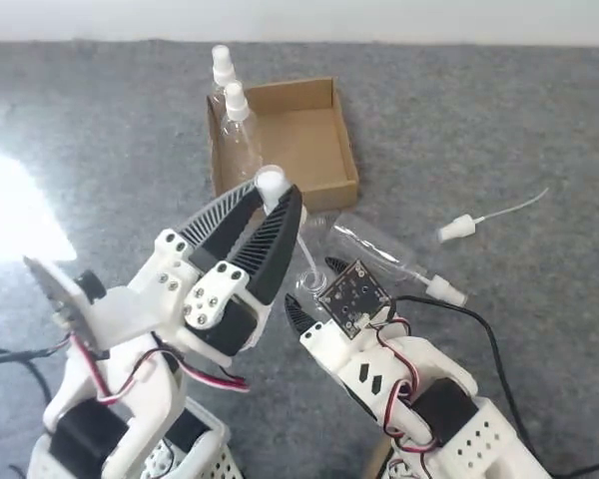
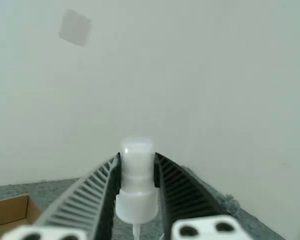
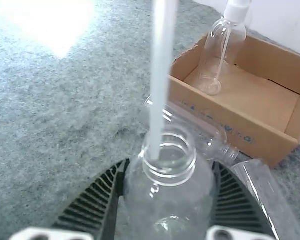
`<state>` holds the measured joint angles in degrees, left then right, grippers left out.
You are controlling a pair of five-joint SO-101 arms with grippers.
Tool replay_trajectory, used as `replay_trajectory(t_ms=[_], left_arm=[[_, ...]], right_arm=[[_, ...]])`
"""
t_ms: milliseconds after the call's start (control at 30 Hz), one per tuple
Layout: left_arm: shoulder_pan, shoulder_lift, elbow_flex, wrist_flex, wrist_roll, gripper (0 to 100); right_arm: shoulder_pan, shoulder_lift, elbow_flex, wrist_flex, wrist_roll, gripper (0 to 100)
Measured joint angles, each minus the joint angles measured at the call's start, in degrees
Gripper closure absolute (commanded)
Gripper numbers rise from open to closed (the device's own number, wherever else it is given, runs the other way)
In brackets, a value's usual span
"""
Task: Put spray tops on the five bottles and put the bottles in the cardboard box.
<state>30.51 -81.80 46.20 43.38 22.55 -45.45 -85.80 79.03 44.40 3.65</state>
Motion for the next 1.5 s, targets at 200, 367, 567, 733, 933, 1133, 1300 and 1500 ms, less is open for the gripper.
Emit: replay_trajectory(t_ms=[200, 367, 567, 733, 933, 1133, 1300, 1500], left_arm=[[-0.09, 0.0, 1.93, -2.64, 0.0, 99], [-0.79, 0.18, 4.84, -3.16, 0.0, 99], [-3.16, 0.0, 5.36, -3.16, 0.0, 99], [-3.96, 0.62, 8.09, -3.16, 0.0, 99], [-4.13, -0.18, 9.67, -3.16, 0.18, 99], [-2.73, 0.35, 11.34, -3.16, 0.26, 99], [-1.67, 0.09, 11.34, -3.16, -0.62, 99], [0.97, 0.26, 13.89, -3.16, -0.97, 99]], right_arm=[[0.0, 0.0, 0.0, 0.0, 0.0, 80.4], [0.0, 0.0, 0.0, 0.0, 0.0, 80.4], [0.0, 0.0, 0.0, 0.0, 0.0, 80.4], [0.0, -0.62, 0.0, 0.0, 0.0, 80.5], [2.46, -9.76, 0.53, 0.0, 0.0, 80.5], [2.64, -16.79, 3.52, 0.0, 0.09, 80.5], [2.64, -16.88, 3.52, 0.7, 0.09, 80.5], [3.34, -16.88, 2.73, 5.36, 0.09, 80.5]])
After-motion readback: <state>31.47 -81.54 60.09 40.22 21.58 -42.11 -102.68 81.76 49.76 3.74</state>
